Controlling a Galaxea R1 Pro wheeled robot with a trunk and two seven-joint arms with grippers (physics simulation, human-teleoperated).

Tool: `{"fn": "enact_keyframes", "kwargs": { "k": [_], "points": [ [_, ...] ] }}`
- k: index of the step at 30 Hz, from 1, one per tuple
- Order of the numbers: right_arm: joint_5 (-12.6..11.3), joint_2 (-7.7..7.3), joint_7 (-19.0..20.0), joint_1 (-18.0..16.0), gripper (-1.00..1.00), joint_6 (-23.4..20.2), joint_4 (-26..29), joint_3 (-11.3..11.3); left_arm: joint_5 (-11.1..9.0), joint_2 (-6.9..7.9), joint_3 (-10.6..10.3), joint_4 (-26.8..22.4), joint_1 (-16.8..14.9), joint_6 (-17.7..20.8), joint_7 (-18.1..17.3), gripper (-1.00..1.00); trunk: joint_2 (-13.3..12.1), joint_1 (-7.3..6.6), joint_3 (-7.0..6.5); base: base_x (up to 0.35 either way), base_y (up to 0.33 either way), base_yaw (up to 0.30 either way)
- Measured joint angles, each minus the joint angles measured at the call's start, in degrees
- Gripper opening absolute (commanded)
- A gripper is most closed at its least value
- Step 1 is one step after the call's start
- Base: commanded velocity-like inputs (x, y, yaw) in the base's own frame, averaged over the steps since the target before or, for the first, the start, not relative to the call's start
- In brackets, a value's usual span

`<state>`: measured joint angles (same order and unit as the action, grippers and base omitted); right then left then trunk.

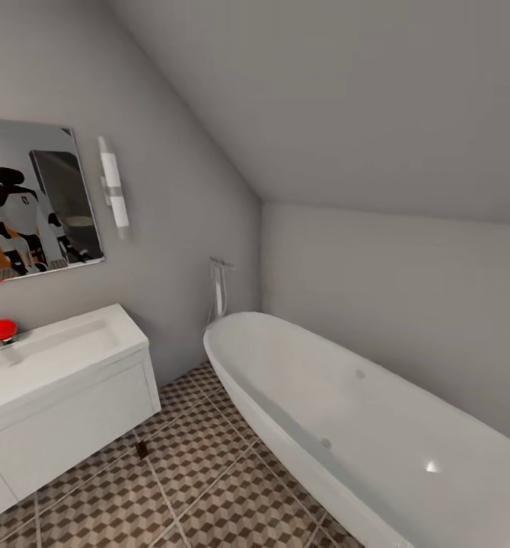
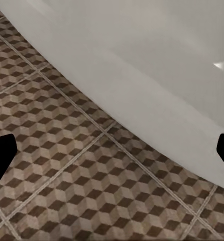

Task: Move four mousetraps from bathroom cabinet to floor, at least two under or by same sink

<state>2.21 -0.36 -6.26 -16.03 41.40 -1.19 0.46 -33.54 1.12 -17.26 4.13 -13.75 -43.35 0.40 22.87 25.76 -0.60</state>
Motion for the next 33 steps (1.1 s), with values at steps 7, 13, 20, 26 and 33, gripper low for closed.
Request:
{"fn": "enact_keyframes", "kwargs": {
  "k": [7, 13, 20, 26, 33],
  "points": [
    [0.0, 0.00, 0.0, 0.0, 1.00, 0.0, 0.0, 0.0, 0.0, -0.10, 0.0, 0.0, 0.0, 0.0, 0.0, 1.00, 0.0, 0.00, 0.00, 0.000, 0.000, -0.236],
    [0.0, 0.00, 0.0, 0.0, 1.00, 0.0, 0.0, 0.0, 0.0, -0.13, 0.0, 0.0, 0.0, 0.0, 0.0, 1.00, 0.0, 0.00, 0.00, 0.000, 0.000, -0.281],
    [0.1, 0.00, 0.0, 0.0, 1.00, 0.0, 0.0, 0.0, 0.0, -0.13, 0.0, 0.0, 0.0, 0.0, 0.0, 1.00, 0.0, 0.00, 0.00, 0.000, 0.000, -0.295],
    [0.1, 0.00, 0.0, 0.0, 1.00, 0.0, 0.0, 0.0, 0.0, -0.13, 0.0, 0.0, 0.0, 0.0, 0.0, 1.00, 0.0, 0.00, 0.00, 0.000, 0.000, -0.299],
    [0.1, 0.00, 0.0, 0.0, 1.00, 0.0, 0.0, 0.0, -0.1, -0.10, 0.1, 0.0, 0.0, 0.0, 0.0, 1.00, 0.0, 0.00, 0.00, 0.000, 0.000, -0.300]
  ]
}}
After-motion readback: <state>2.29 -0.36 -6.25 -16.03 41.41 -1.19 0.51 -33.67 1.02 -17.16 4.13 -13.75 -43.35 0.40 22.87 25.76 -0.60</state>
